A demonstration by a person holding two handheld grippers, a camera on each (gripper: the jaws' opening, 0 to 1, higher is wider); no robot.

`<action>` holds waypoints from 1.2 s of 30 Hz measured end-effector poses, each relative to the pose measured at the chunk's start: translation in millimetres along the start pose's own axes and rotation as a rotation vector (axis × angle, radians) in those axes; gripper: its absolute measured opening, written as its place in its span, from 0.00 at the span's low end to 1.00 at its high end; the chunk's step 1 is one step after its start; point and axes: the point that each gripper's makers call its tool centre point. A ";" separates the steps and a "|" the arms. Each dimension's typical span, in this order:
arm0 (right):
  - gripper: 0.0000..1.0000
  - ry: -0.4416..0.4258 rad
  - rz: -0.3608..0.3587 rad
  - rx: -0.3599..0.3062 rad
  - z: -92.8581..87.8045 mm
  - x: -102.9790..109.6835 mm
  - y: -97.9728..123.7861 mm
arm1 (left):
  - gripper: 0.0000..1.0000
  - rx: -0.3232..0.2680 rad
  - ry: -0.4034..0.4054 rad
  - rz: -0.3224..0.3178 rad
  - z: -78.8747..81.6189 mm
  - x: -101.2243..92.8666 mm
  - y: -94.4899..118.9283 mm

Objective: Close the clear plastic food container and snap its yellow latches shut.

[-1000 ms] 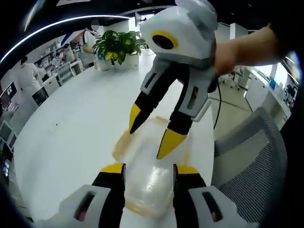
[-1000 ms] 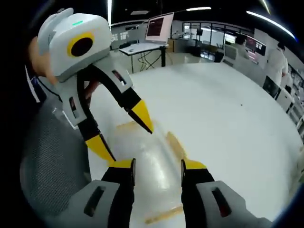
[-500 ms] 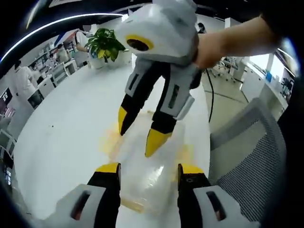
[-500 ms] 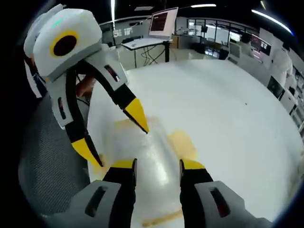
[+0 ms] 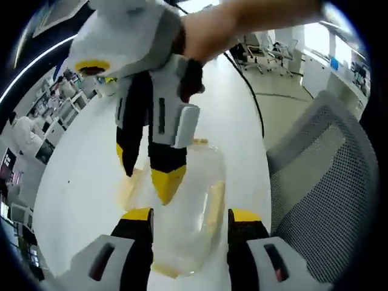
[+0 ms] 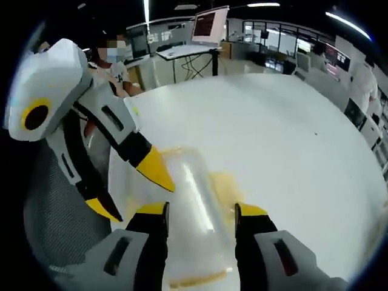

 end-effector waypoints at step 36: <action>0.38 0.202 0.343 0.316 -2.0 5.1 -15.8 | 0.38 0.094 -0.108 0.069 -8.1 6.7 -12.1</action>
Point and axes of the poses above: the point that each gripper's makers call its tool centre point, and the gripper's own axes: y roughly backward along the fingers, x roughly to its left, z roughly out of its top, and after that the axes turned 14 degrees about y, right-handed
